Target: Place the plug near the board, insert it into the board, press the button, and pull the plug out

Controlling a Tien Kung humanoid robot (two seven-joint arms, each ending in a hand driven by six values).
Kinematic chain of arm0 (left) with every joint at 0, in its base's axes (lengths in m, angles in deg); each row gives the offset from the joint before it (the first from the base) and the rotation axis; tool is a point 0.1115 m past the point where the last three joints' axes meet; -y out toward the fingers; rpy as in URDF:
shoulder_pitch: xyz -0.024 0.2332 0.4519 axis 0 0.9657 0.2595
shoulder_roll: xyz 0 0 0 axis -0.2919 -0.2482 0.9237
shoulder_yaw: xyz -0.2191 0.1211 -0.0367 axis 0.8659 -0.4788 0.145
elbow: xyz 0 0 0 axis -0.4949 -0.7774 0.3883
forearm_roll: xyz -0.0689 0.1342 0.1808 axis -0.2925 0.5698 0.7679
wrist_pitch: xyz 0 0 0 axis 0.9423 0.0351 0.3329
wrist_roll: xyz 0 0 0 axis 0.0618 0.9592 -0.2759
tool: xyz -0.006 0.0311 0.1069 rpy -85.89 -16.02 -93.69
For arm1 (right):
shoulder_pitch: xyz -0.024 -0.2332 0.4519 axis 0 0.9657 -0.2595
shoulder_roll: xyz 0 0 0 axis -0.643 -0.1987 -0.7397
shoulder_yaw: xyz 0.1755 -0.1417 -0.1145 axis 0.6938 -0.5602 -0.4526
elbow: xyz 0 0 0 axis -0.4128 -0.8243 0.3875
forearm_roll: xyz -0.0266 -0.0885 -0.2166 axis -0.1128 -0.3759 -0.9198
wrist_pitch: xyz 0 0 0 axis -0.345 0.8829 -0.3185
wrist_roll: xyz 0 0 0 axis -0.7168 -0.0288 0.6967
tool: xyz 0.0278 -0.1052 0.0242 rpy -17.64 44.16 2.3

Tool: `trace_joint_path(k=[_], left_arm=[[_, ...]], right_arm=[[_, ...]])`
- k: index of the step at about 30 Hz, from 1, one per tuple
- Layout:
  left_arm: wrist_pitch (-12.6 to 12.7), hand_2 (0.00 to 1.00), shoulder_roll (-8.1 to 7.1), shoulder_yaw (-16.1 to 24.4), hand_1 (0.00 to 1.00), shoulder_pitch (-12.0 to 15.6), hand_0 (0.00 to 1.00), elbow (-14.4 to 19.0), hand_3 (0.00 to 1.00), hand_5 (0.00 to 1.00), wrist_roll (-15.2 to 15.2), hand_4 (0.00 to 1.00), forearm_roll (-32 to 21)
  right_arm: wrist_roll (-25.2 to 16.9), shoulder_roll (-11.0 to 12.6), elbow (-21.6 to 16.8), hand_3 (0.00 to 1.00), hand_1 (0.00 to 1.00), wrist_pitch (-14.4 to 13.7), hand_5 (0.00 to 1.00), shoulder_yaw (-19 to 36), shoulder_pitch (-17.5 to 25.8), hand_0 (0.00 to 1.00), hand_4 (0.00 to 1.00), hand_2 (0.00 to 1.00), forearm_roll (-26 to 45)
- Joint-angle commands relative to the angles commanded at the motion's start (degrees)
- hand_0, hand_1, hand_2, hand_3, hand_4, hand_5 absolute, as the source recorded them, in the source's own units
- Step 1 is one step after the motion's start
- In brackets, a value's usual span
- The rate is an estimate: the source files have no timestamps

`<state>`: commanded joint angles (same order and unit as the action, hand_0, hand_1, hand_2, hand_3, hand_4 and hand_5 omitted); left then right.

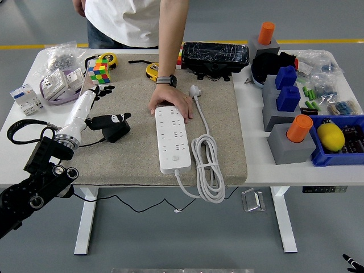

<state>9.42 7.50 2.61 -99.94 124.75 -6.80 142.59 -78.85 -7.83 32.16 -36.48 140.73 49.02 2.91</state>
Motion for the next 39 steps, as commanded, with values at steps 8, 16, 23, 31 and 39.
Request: trace_joint_path(k=[8,16,23,31,39], left_arm=[[-0.6,0.553,-2.35,6.9,0.543,5.2,0.469,6.4,0.599,0.279,3.7,0.833,-14.3],[-1.1,0.551,-2.83,10.1,0.531,7.2,0.466,6.8,0.602,0.266,2.1,0.812,-14.2],[-1.3,0.551,-3.13,12.0,0.528,8.4,0.463,7.2,0.6,0.264,1.4,0.808,-13.6],[-1.5,0.551,-3.49,15.4,0.528,10.1,0.462,8.1,0.603,0.268,1.0,0.809,-12.8],[-1.7,0.552,-3.19,18.3,0.527,11.2,0.463,9.3,0.603,0.27,0.7,0.808,-12.1]], right_arm=[[-0.1,-0.3,0.9,0.572,0.667,-0.1,0.585,-1.0,-0.3,0.622,0.982,0.638,0.4],[-0.2,-0.9,1.5,0.572,0.668,-0.2,0.584,-1.8,-0.6,0.622,0.982,0.638,0.8],[-0.2,-1.3,2.0,0.572,0.667,-0.1,0.585,-3.0,-0.7,0.62,0.981,0.638,1.1],[-0.1,-1.1,2.1,0.572,0.667,-0.2,0.584,-3.0,-0.8,0.623,0.98,0.638,1.0],[-0.1,-1.4,2.2,0.572,0.667,-0.3,0.584,-2.4,-0.6,0.62,0.979,0.638,0.9]])
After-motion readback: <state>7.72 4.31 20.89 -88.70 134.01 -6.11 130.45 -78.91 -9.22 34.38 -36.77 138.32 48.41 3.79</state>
